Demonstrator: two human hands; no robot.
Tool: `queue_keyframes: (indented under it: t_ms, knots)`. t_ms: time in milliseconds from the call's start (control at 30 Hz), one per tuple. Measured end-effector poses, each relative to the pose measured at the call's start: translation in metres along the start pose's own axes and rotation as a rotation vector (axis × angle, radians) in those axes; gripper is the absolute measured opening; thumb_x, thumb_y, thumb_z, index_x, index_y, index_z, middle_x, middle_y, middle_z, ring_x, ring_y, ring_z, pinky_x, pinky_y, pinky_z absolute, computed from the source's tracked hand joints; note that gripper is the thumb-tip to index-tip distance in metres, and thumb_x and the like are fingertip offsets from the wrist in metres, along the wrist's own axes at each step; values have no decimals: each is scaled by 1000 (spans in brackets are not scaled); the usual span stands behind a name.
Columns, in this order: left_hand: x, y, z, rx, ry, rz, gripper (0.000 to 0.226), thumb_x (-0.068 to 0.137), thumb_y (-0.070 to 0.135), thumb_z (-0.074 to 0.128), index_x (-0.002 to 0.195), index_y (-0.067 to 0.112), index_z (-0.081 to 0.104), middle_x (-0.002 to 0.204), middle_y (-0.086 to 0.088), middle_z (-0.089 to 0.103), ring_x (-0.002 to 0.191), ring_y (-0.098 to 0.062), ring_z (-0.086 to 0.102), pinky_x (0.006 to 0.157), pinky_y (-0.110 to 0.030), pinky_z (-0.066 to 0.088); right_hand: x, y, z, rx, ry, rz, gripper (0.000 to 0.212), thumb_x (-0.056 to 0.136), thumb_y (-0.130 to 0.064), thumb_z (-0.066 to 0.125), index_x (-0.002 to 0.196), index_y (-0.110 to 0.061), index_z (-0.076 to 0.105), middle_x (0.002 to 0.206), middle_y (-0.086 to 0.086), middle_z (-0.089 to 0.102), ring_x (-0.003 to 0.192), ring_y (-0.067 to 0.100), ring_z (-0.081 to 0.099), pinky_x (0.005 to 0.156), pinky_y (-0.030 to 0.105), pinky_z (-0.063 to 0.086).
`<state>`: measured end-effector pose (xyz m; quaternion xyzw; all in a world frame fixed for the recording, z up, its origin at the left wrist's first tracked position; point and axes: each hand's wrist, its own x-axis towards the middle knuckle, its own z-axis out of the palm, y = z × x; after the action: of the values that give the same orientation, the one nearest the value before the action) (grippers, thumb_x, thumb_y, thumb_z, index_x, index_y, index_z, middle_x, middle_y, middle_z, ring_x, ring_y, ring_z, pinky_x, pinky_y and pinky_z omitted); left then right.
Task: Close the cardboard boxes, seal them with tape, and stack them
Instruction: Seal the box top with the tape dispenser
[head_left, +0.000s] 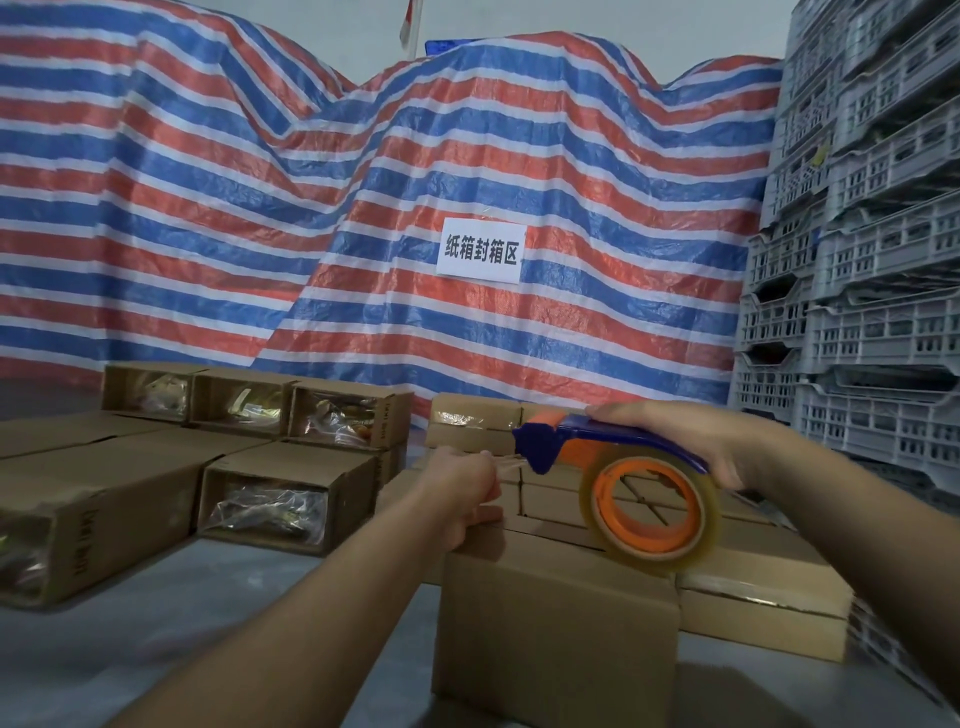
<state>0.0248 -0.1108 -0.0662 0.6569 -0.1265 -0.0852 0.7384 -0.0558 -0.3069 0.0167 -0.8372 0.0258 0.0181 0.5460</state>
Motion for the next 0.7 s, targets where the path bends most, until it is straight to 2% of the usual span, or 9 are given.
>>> queue_keyframes:
  t_ms: [67,167,233,267,367,500,700]
  knots:
    - [-3,-4,-4,-80,-21,-37,14,96,-2,45,87,5,53,76,-8,52,72,-19,55,78,-33,59,-4,3,-3,-3,-8,10,57,74,-44,71,113,-5,59,78,10,73,58,17,69,52,25,55]
    - [-4,-6,-7,-211,-1,-64,27,94,-8,41,72,5,48,72,-10,47,70,-20,53,69,-32,57,-1,1,-2,-56,13,-3,57,77,-44,70,116,-4,59,82,11,74,61,17,69,55,24,56]
    - [-4,-6,-11,-282,34,-68,22,95,-6,43,76,3,50,73,-10,48,71,-20,54,66,-33,57,4,-3,2,-103,21,7,50,87,-43,67,117,-5,58,83,11,74,62,17,69,57,23,55]
    - [-3,-6,-14,-239,68,-53,18,96,-1,46,79,3,51,73,-9,49,70,-19,55,65,-32,56,7,-5,3,-135,22,7,46,92,-42,64,118,-5,58,84,11,74,63,16,69,58,23,55]
    - [4,-13,-24,108,214,76,16,100,18,49,94,8,58,80,-8,56,67,-18,55,60,-29,48,14,-10,7,-212,-4,-1,38,97,-42,59,118,-10,58,87,9,73,69,16,68,66,23,54]
    - [1,-22,-37,225,155,51,16,101,21,47,100,10,57,79,-9,55,63,-17,49,49,-24,41,18,-19,17,-358,-30,26,35,98,-46,55,115,-15,58,81,3,73,65,11,68,63,22,54]
    - [4,-34,-51,238,90,-17,12,98,15,48,98,8,58,71,-5,48,54,-12,42,36,-15,30,26,-35,37,-555,-28,98,41,98,-47,54,121,-13,59,76,1,72,60,9,67,55,17,51]
